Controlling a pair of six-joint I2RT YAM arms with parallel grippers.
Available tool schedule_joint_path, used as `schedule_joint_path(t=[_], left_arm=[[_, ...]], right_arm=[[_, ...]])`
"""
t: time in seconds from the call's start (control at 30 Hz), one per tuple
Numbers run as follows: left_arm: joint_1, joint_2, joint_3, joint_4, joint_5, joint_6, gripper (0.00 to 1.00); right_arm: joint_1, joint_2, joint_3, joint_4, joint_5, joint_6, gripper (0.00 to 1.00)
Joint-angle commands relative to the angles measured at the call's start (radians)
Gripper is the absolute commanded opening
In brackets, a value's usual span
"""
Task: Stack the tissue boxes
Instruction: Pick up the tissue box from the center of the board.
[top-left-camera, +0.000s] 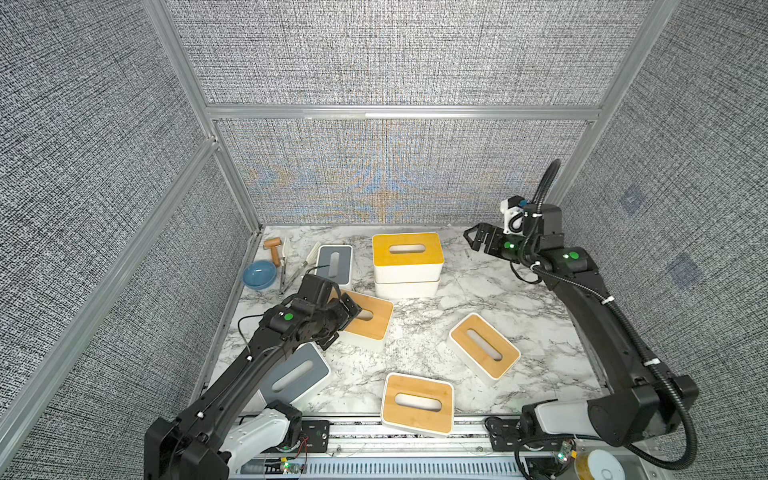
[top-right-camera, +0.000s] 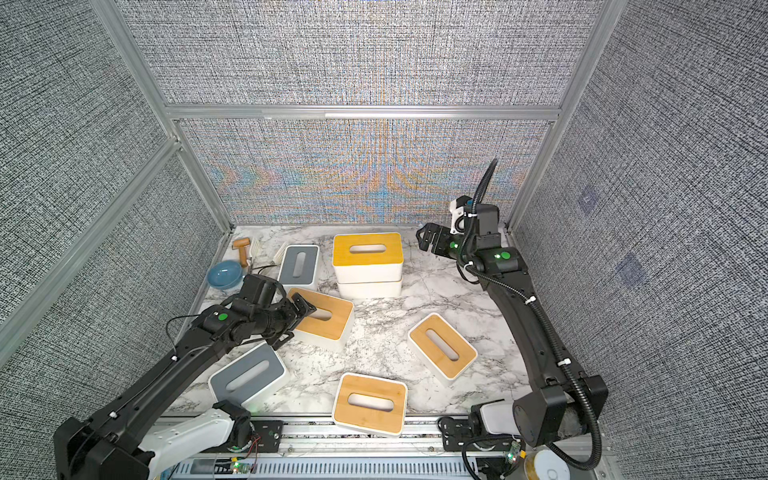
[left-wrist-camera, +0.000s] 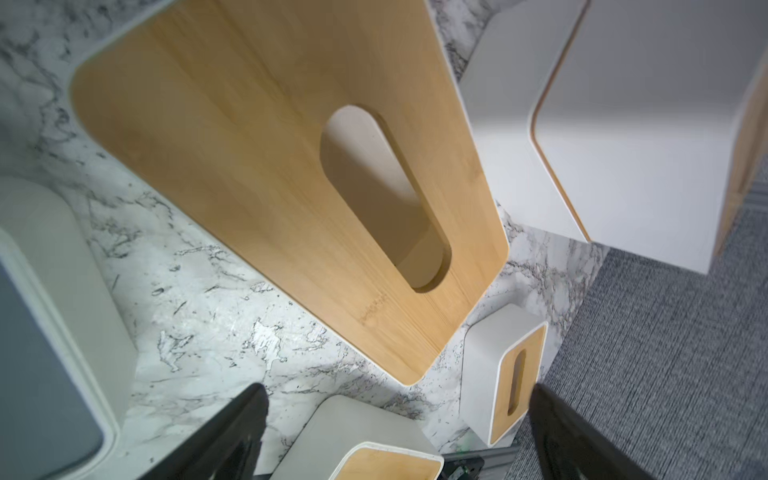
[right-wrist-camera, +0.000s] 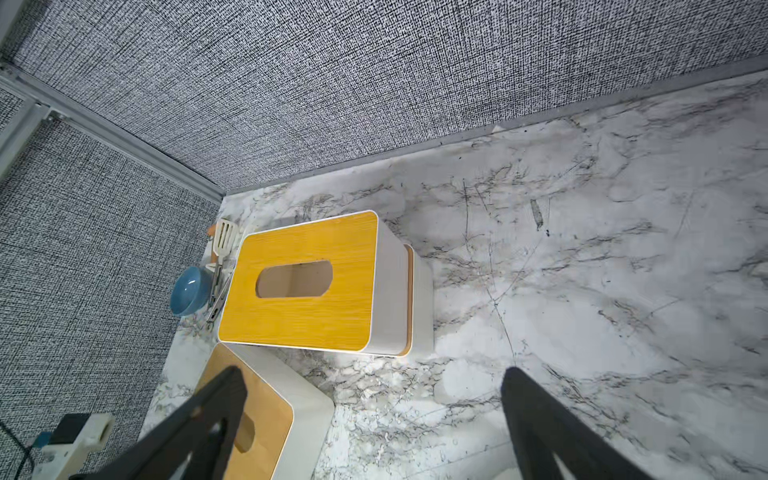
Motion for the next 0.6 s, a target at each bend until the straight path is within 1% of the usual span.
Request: schedule_joint_path(t=[0.0,0.07,0.1,0.27,0.4,0.57], left_arm=[[-0.024,0.029,-0.030,0.034,-0.021,-0.170,0.91],[-0.040,0.044,-0.038,0.069,-0.045,-0.214,0.85],[-0.045,0.056,-0.035,0.070,-0.060,-0.226,0.84],[-0.057,0.118,-0.017,0.083,-0.095,-0.266,0.83],[-0.064,0.176,-0.011,0.131,-0.077,-0.274,0.80],[-0.070,0.244,0.020,0.102,-0.065,-0.302,0.78]], right_arm=[[0.001,-0.007,-0.006,-0.034,-0.071,-0.028,0.99],[0.003,-0.028,-0.024,-0.032,-0.088,-0.031,0.99],[0.002,-0.039,-0.037,-0.026,-0.101,-0.036,0.99],[0.010,-0.096,-0.092,-0.012,-0.127,-0.040,0.99],[0.014,-0.111,-0.108,-0.028,-0.132,-0.047,0.99],[0.021,-0.118,-0.128,-0.024,-0.142,-0.048,0.99]])
